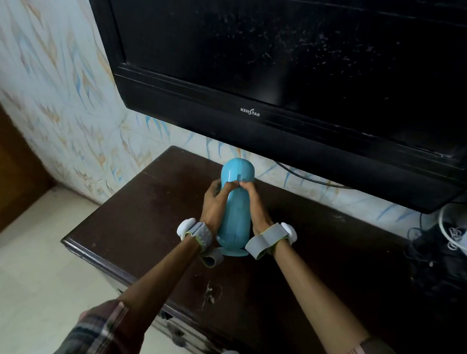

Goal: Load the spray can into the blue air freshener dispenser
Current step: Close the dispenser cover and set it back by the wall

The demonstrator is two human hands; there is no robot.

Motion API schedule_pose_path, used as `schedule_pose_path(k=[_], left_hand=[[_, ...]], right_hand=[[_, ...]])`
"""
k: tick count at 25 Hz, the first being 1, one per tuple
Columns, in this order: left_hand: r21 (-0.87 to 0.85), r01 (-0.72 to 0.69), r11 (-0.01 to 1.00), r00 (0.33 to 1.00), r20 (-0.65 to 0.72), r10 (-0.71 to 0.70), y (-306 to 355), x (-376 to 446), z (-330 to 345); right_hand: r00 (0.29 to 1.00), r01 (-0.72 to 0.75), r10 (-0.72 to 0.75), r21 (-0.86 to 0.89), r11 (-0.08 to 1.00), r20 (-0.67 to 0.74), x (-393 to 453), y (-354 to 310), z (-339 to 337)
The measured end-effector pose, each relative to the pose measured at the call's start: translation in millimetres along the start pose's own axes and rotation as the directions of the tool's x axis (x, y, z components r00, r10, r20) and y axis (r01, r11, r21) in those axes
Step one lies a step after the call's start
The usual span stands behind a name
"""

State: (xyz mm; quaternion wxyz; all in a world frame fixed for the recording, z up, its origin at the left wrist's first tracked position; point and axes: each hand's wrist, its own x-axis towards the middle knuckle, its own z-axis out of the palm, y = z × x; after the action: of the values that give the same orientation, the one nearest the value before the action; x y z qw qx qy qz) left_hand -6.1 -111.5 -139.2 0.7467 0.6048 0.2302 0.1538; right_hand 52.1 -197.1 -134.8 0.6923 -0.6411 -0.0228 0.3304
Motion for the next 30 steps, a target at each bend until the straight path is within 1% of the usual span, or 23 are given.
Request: schedule_pose_path(k=[2, 6, 12, 14, 16, 19, 21, 23, 25, 26, 28, 30], left_hand=[[0.009, -0.010, 1.000, 1.000, -0.013, 0.010, 0, -1, -1], [0.001, 0.016, 1.000, 0.998, -0.064, -0.016, -2, 2, 0], [-0.017, 0.003, 1.000, 0.997, -0.081, -0.004, -3, 6, -3], [-0.036, -0.002, 0.999, 0.996, -0.087, -0.001, -5, 6, -5], [-0.058, -0.005, 0.998, 0.998, -0.068, 0.001, -6, 6, -9], [-0.163, 0.042, 0.986, 0.999, -0.020, -0.046, -4, 9, -15], [-0.249, 0.089, 0.964, 0.996, 0.031, -0.083, -1, 10, -20], [-0.290, 0.098, 0.952, 0.994, 0.076, -0.079, 3, 11, -26], [-0.266, 0.066, 0.962, 0.997, 0.065, -0.050, 11, 13, -32], [-0.246, 0.034, 0.969, 0.999, 0.034, -0.027, 16, 15, -35], [-0.191, -0.037, 0.981, 0.999, -0.042, 0.030, 24, 22, -43], [-0.111, -0.132, 0.985, 0.987, -0.105, 0.120, 31, 25, -50]], right_hand=[[1.000, 0.022, -0.022, -0.040, 0.999, -0.008, -1, 0, 1], [0.995, 0.081, -0.091, -0.176, 0.981, -0.052, -3, -2, 2], [0.976, 0.135, -0.165, -0.198, 0.971, -0.143, -9, 5, 10], [0.984, 0.122, -0.143, -0.184, 0.975, -0.108, -8, 4, 9], [0.993, 0.111, -0.116, -0.136, 0.984, -0.030, -8, -2, 5], [0.996, 0.091, -0.090, -0.056, 0.994, 0.025, -8, -5, 0], [0.998, 0.062, -0.060, -0.067, 0.996, 0.032, -8, -5, 0], [0.999, 0.049, -0.046, -0.105, 0.993, 0.029, -4, -4, 2], [0.995, 0.101, -0.099, -0.137, 0.985, 0.020, 3, -4, 5], [0.990, 0.140, -0.139, -0.156, 0.978, 0.018, 2, -8, 9], [0.976, 0.216, -0.208, -0.220, 0.951, 0.059, -3, -15, 17], [0.968, 0.250, -0.228, -0.298, 0.921, 0.110, 0, -19, 27]])
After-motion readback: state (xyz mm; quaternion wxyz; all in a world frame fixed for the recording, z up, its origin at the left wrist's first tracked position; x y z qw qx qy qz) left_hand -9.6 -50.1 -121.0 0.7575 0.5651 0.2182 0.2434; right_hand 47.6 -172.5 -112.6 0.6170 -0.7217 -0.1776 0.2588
